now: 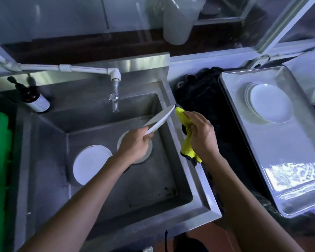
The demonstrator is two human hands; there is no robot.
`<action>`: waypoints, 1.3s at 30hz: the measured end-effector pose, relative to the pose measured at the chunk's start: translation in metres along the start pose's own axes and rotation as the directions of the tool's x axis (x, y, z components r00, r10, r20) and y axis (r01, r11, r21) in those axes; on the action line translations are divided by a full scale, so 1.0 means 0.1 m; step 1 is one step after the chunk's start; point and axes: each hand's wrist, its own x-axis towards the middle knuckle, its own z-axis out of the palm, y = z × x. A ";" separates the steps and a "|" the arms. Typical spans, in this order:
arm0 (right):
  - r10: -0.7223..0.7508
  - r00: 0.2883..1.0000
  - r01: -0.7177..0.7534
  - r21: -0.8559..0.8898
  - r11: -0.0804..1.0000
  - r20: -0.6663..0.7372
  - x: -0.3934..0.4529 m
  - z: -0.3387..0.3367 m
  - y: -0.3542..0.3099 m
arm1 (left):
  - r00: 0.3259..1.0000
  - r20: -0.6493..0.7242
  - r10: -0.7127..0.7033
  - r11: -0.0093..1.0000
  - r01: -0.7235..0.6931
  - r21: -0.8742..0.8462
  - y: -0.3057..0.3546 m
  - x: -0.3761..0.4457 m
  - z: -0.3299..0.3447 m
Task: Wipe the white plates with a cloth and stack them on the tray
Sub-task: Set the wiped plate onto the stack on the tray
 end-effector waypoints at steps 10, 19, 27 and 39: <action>0.133 0.978 -0.135 0.003 0.991 -0.162 -0.11 -1.21 0.95 | 0.831 -0.047 0.555 0.790 -0.508 0.343 1.33 0.41 0.50; 0.167 0.958 -0.165 0.029 0.986 -0.233 -0.32 -2.09 1.91 | 0.817 0.126 0.563 0.682 -0.546 0.487 2.43 1.06 1.41; 0.296 0.938 -0.317 -0.102 0.943 -0.179 -0.41 -2.49 2.59 | 0.792 0.270 0.548 0.513 -0.573 0.639 3.09 1.41 2.14; 0.366 0.915 -0.391 -0.151 0.908 -0.169 -0.56 -2.65 3.13 | 0.788 0.351 0.506 0.414 -0.579 0.702 3.51 1.76 2.85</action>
